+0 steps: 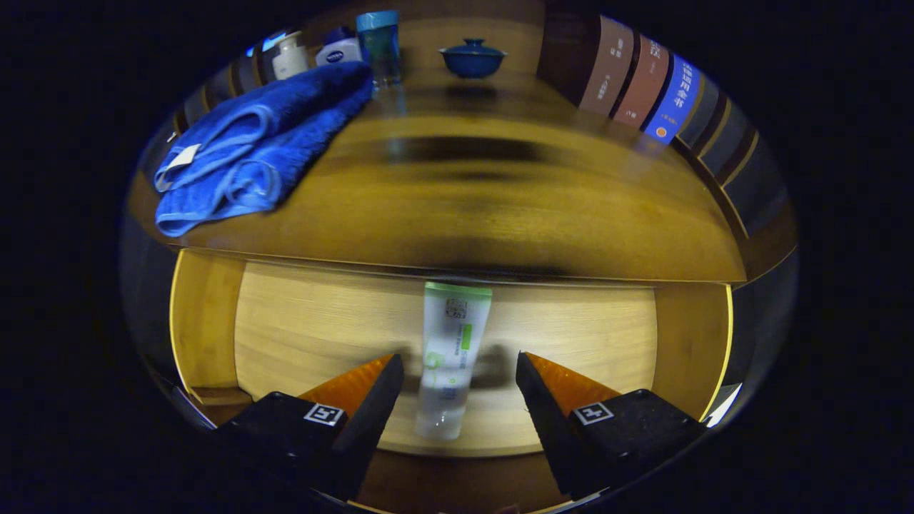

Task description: Pull open the drawer, take out the items inside it, and place them on the countertop above the cabinet.

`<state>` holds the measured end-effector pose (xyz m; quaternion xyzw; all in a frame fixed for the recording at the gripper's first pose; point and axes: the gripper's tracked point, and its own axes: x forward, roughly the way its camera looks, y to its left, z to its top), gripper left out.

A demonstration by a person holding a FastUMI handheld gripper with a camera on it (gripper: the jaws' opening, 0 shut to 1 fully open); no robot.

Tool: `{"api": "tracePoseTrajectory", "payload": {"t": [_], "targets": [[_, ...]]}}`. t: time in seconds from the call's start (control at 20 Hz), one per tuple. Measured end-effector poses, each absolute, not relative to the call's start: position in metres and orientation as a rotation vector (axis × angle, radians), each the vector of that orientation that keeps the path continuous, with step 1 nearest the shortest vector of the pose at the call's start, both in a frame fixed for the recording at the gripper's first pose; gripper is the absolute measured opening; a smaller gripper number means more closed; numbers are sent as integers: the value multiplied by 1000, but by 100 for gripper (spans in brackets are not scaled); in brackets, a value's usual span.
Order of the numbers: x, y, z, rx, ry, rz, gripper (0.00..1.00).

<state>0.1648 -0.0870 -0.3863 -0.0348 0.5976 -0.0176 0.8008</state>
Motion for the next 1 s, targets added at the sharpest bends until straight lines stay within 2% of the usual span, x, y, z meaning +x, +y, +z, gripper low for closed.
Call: {"api": "tracePoseTrajectory", "payload": {"t": [0.2,0.45,1.0], "targets": [[152,-78,-402,-40,1356,-4,81],[144,-82,-401,-43,1405,-69,36],[119,-63,-336,23,1422,-7,37]]}}
